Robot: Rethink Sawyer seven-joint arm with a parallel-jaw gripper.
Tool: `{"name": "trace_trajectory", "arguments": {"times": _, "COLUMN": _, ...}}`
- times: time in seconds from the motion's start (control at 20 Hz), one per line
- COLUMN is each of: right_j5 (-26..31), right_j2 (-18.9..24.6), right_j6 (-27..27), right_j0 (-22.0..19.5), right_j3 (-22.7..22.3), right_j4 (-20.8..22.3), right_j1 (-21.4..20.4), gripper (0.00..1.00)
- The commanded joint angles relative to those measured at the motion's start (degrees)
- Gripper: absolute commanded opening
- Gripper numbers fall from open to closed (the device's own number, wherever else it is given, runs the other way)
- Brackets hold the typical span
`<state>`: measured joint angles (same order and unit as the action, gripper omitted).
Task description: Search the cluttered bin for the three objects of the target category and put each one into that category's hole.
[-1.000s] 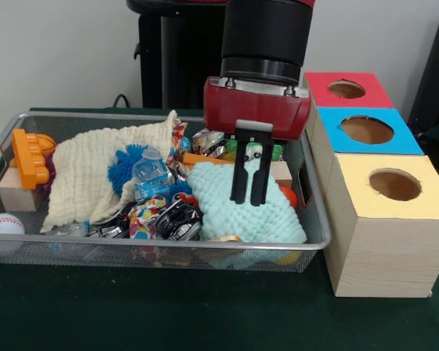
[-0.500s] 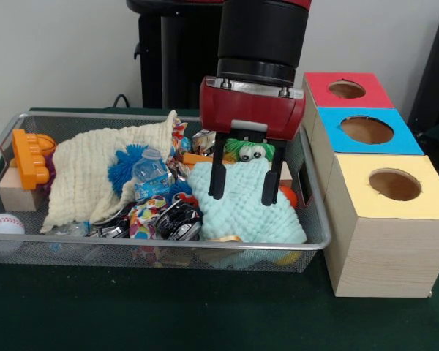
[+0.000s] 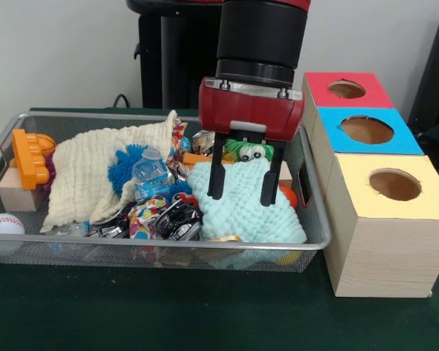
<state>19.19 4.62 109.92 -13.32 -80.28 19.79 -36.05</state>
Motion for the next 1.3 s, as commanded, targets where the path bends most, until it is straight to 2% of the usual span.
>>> {"name": "trace_trajectory", "arguments": {"times": 0.05, "right_j5": 8.35, "right_j2": 3.12, "right_j6": -0.8, "right_j0": -1.45, "right_j3": -5.7, "right_j4": -0.03, "right_j1": 2.41, "gripper": 1.0}}
{"name": "trace_trajectory", "arguments": {"times": 0.4, "right_j5": 11.3, "right_j2": 3.96, "right_j6": -2.16, "right_j0": -2.03, "right_j3": -5.84, "right_j4": -0.38, "right_j1": 3.14, "gripper": 1.0}}
{"name": "trace_trajectory", "arguments": {"times": 1.1, "right_j5": 4.36, "right_j2": 2.16, "right_j6": 2.56, "right_j0": -1.27, "right_j3": -8.17, "right_j4": 1.24, "right_j1": 7.52, "gripper": 1.0}}
{"name": "trace_trajectory", "arguments": {"times": 1.3, "right_j5": 4.07, "right_j2": 2.41, "right_j6": 3.21, "right_j0": -1.22, "right_j3": -9.09, "right_j4": 0.77, "right_j1": 8.06, "gripper": 1.0}}
